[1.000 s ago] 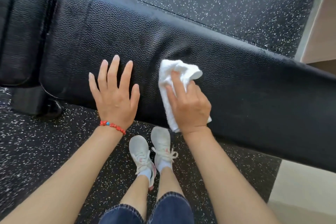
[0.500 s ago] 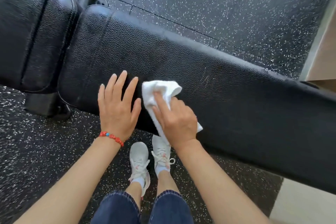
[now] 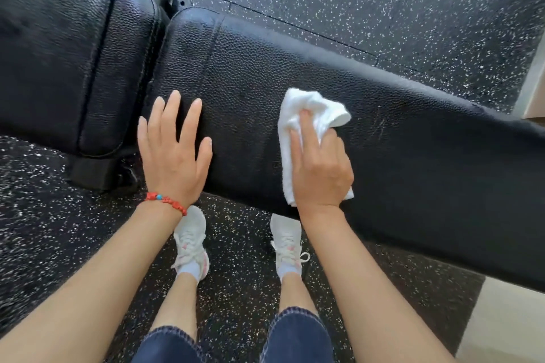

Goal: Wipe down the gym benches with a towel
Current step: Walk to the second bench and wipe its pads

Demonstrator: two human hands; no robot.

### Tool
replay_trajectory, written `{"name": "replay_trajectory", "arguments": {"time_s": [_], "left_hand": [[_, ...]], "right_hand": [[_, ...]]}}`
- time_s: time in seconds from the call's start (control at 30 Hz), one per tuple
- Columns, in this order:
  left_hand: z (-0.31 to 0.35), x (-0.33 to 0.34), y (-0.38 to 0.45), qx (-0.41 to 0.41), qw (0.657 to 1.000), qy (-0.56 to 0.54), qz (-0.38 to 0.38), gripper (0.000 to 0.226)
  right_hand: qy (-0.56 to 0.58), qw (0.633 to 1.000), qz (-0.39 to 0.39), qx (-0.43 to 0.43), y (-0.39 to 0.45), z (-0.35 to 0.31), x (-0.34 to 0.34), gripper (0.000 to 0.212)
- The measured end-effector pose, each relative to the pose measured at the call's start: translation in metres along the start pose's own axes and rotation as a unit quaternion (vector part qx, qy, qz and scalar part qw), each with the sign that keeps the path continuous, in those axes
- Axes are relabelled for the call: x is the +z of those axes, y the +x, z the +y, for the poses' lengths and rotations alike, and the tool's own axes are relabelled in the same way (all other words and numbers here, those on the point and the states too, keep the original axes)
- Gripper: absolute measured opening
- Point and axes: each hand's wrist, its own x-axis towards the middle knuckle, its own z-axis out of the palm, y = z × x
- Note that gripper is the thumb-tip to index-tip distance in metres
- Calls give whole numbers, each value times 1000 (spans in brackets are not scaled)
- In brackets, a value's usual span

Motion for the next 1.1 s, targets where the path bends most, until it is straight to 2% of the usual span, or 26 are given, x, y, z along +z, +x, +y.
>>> {"name": "replay_trajectory", "arguments": {"time_s": [0.13, 0.2, 0.37, 0.5, 0.63, 0.73, 0.87, 0.97, 1.1], "left_hand": [[-3, 4, 0, 6, 1000, 0, -1, 50], [-5, 4, -1, 5, 1000, 0, 0, 50], [-11, -3, 1, 22, 1000, -12, -11, 50], [-20, -17, 4, 52, 997, -49, -27, 50], [-45, -28, 14, 93, 995, -47, -4, 47], [-70, -33, 27, 98, 995, -27, 15, 45], [-106, -31, 40, 100, 995, 7, 22, 45], [-122, -24, 43, 129, 991, 40, 19, 47], [-125, -20, 42, 131, 989, 60, 26, 48]], "right_hand": [[14, 1000, -23, -8, -5, -16, -7, 25], [-7, 1000, -8, 0, 14, -19, 1, 24], [-53, 992, 35, 105, 85, -43, 31, 24], [-79, 990, 60, 99, 64, -49, 23, 23], [-13, 996, 4, 92, 19, -71, 5, 26], [25, 991, -35, 130, 2, -88, -7, 26], [35, 986, -35, 158, 34, -97, -1, 25], [53, 977, -66, 197, 78, -105, 15, 33], [48, 978, -76, 191, 67, -113, 12, 35]]}}
